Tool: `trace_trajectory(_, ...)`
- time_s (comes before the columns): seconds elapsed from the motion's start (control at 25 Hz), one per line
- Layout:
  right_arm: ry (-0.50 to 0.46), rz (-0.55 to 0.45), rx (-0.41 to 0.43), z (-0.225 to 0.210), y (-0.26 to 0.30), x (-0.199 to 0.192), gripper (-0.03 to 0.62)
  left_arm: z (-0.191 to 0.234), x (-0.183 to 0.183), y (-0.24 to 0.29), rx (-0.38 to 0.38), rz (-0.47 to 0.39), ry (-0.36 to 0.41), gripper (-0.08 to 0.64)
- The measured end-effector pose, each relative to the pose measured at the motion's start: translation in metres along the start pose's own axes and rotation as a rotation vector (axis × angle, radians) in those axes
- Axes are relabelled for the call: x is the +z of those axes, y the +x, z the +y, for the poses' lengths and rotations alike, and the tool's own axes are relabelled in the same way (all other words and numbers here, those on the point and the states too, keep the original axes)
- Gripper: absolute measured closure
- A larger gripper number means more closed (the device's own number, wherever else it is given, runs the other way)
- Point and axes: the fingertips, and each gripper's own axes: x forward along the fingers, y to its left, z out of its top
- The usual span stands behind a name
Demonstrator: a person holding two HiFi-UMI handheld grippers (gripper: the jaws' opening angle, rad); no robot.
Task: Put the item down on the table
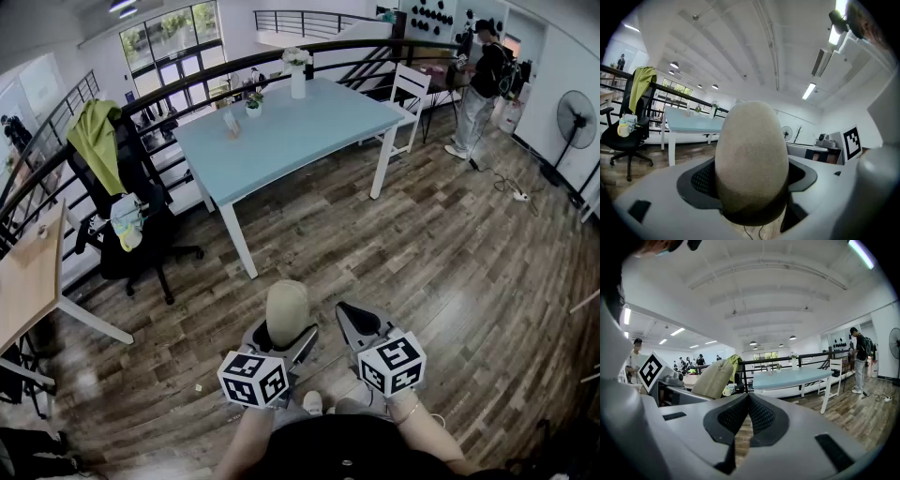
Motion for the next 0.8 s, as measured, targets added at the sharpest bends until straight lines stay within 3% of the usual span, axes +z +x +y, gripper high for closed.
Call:
trace_trajectory(0.44,-0.012,-0.004,0.016,0.005,0.013,0.008,0.592,0.015,0.005,0.006,0.007,0.019,0.007,0.166)
trace_trajectory(0.8,0.003,-0.075,-0.034,-0.003,0.023,0.015,0.589,0.031,0.017,0.012,-0.027,0.003,0.046,0.166)
